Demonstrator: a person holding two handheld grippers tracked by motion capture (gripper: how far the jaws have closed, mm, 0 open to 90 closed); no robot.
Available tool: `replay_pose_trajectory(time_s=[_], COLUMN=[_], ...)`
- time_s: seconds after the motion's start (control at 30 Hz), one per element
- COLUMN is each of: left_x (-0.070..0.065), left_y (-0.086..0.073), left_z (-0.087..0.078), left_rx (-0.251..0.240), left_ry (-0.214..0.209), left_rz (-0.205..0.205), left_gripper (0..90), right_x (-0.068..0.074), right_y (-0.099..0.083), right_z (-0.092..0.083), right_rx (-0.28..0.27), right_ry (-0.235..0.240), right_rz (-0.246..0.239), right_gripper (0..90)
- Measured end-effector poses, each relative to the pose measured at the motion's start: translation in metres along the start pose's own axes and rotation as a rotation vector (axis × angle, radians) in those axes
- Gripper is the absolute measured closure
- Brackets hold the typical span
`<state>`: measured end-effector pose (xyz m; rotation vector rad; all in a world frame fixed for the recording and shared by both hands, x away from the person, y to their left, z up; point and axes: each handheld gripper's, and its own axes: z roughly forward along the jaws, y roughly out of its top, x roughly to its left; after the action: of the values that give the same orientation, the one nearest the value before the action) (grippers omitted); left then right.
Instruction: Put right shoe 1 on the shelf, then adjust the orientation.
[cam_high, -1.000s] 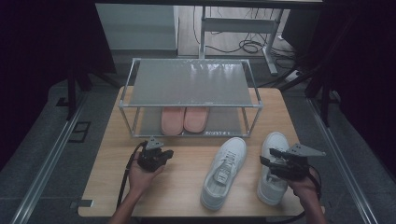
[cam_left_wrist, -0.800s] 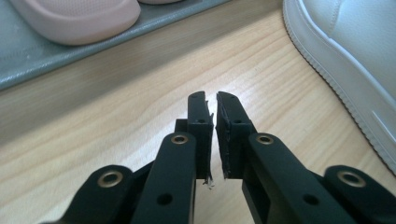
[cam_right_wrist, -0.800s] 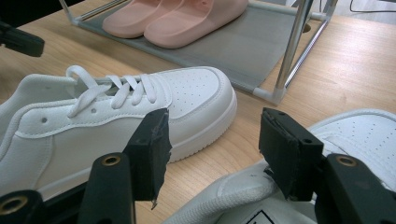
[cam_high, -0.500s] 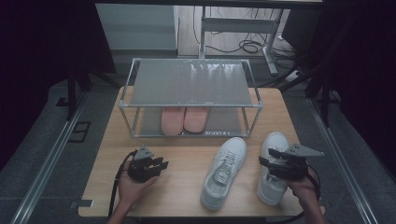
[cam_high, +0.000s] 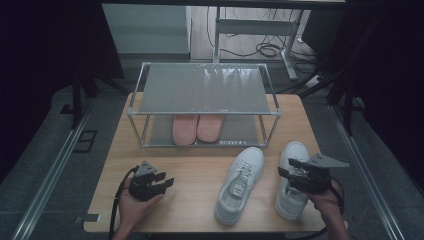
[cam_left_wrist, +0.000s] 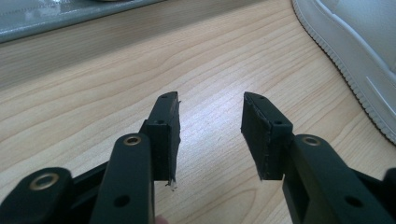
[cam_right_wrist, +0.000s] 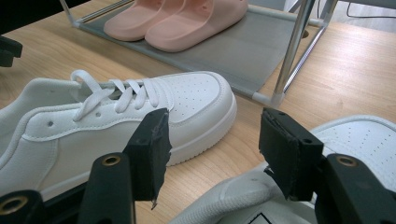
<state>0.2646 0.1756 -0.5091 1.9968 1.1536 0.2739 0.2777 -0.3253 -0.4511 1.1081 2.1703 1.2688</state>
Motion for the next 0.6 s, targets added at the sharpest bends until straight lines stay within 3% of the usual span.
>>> replay_pose_trajectory(time_s=[0.43,0.6], left_x=[-0.003,0.000], left_y=[0.007,0.006], left_z=[0.001,-0.001], left_rx=[0.007,0.002], left_ry=[-0.031,-0.036], left_rz=[0.010,0.010], left_gripper=[53.4,52.5], right_x=[0.009,0.013], right_y=[0.012,0.024], right_z=[0.002,0.017], right_rx=[0.008,0.076], right_ry=[-0.012,-0.018], right_rz=[-0.023,-0.043], right_gripper=[44.5,49.7])
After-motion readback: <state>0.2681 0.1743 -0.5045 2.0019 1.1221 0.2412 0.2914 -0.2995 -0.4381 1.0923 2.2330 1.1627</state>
